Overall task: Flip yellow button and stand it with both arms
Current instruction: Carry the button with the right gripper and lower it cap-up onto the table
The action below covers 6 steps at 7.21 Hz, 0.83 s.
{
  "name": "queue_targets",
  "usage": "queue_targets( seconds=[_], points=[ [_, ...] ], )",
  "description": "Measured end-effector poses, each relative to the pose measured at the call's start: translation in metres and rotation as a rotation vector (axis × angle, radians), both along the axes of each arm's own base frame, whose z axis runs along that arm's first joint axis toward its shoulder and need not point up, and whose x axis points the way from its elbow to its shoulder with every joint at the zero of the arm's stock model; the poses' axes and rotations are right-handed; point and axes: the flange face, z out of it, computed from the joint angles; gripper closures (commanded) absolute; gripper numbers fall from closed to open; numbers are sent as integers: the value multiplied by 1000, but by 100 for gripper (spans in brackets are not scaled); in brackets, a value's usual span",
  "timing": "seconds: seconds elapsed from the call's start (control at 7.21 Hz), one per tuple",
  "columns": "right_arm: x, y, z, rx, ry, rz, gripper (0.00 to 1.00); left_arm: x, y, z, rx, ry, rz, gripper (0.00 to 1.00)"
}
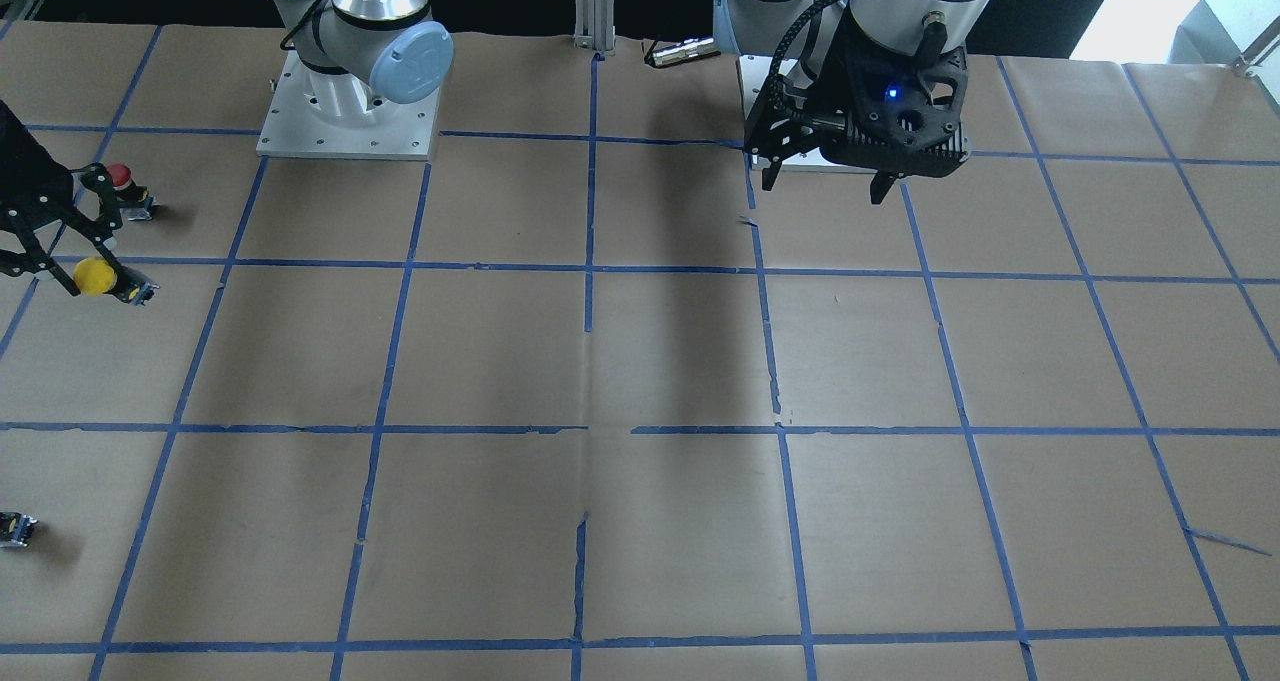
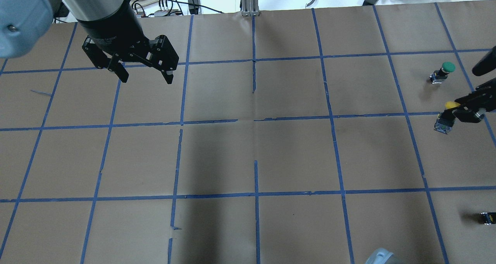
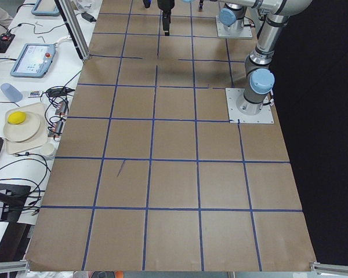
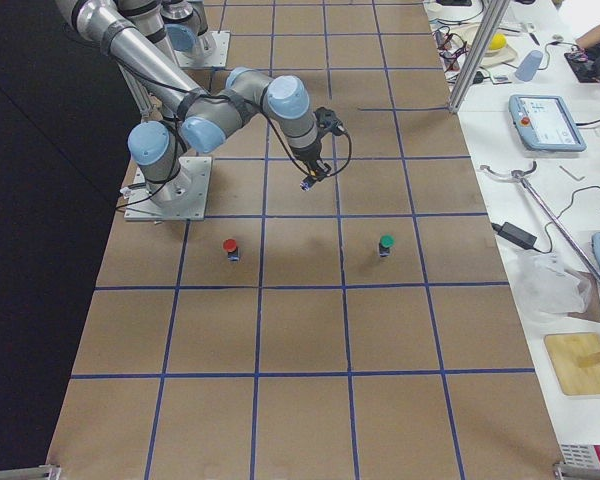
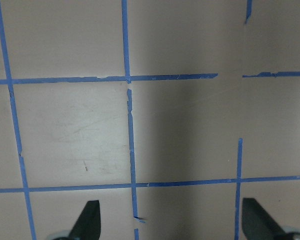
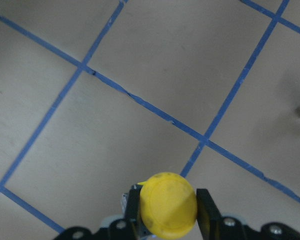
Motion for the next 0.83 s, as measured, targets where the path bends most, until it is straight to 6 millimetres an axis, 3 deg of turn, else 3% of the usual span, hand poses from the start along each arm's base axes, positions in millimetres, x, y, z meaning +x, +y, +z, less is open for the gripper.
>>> queue_targets(
  seconds=[0.42,0.83],
  points=[
    [-58,29,-23,-128,16,180,86,2,-3,1,-28,2,-8,0],
    [-107,31,-79,-135,-15,248,86,3,-3,1,-30,3,-1,0]
  ],
)
